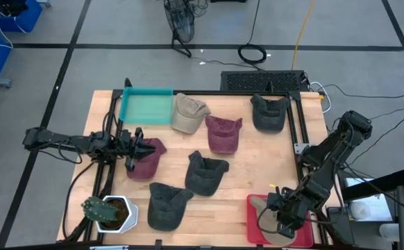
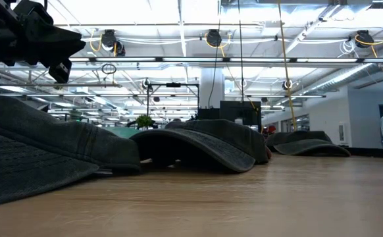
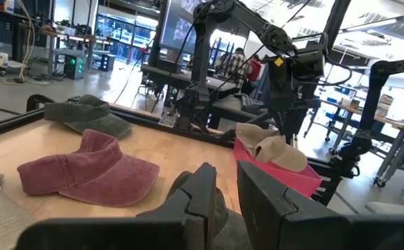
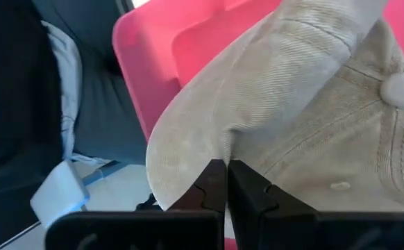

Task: Pick & Place hat
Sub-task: Put the bottom brown cap into the pink bin

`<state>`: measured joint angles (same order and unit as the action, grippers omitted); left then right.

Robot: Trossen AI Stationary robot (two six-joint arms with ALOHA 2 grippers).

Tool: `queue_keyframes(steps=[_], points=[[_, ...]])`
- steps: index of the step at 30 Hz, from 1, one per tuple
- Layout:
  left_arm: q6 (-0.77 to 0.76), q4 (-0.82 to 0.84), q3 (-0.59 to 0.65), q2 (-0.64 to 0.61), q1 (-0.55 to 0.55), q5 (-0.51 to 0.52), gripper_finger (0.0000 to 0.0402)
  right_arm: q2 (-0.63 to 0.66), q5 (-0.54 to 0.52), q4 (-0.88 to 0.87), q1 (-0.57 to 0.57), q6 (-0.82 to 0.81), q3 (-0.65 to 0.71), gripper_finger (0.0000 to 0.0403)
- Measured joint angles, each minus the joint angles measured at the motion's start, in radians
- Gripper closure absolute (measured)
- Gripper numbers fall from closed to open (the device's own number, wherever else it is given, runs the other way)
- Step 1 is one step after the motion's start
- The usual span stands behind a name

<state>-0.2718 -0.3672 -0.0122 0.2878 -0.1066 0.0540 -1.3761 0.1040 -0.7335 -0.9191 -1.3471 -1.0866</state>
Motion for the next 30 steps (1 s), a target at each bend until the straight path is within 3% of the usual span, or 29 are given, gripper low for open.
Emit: queue_keyframes(steps=[14,22,30], points=[[-0.004,-0.013,0.000,0.000,0.000,0.001,0.0337,-0.067,0.002,0.065,-0.025,-0.013,0.000,0.0403],[0.012,-0.035,0.000,0.000,0.000,0.014,0.0337,-0.068,0.003,-0.086,-0.026,-0.082,0.000,0.0403],[0.015,-0.049,0.000,0.000,0.000,0.030,0.0337,-0.068,-0.028,-0.096,-0.025,-0.073,0.013,0.0403]])
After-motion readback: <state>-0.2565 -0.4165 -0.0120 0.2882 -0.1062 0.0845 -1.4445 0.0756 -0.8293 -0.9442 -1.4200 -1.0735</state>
